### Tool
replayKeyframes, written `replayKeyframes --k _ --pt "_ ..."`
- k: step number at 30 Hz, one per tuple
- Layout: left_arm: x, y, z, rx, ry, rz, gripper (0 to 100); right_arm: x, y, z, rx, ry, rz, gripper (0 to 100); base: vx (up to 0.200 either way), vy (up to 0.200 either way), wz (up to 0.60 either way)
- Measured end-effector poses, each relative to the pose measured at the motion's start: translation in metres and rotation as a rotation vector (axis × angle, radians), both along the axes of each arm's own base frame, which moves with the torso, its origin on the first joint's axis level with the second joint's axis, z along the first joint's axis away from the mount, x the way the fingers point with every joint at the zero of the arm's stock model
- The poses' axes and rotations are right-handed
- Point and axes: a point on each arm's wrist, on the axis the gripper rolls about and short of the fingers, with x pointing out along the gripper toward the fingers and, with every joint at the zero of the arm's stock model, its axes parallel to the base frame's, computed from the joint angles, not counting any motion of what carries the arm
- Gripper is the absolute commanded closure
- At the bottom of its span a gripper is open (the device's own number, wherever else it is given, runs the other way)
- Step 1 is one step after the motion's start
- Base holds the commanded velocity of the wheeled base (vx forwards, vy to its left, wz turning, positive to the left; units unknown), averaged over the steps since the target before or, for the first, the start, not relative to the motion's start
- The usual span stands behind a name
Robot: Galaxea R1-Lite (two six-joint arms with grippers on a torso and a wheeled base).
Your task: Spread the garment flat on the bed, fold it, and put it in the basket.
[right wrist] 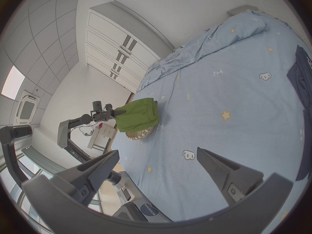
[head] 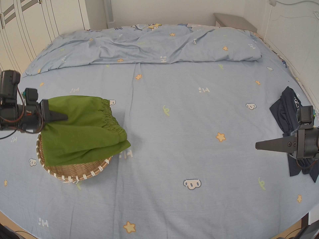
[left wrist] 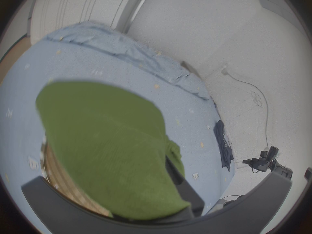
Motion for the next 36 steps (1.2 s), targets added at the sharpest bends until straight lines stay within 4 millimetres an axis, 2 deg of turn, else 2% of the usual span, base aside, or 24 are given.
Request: replayKeyframes --k 6,10,15,24,30,31,36 --pt "-0.01 0.012 -0.047 -0.065 0.196 0.089 100 -0.001 0.001 0.0 0.0 0.0 0.005 0 0.0 0.0 0.0" --pt "-0.002 0.02 -0.069 -0.093 0.294 0.154 100 -0.001 0.001 0.0 0.001 -0.001 0.006 0 0.0 0.0 0.0" --pt "0.017 0.028 -0.086 -0.086 0.357 0.212 100 -0.003 0.0 0.001 0.004 -0.007 0.005 0 0.0 0.0 0.0" --pt "0.066 0.041 -0.109 -0.066 0.439 0.317 100 -0.004 0.0 0.001 0.004 -0.01 0.004 0 0.0 0.0 0.0" --pt "0.075 0.041 -0.122 -0.066 0.56 0.314 100 -0.003 0.0 0.0 0.002 -0.006 0.002 0 0.0 0.0 0.0" --pt "0.076 0.041 -0.122 -0.065 0.57 0.312 0 -0.003 0.0 0.0 0.001 -0.004 0.002 0 0.0 0.0 0.0" --pt "0.078 0.04 -0.121 -0.064 0.574 0.311 0 -0.001 0.0 -0.001 -0.001 0.004 0.001 0 0.0 0.0 0.0"
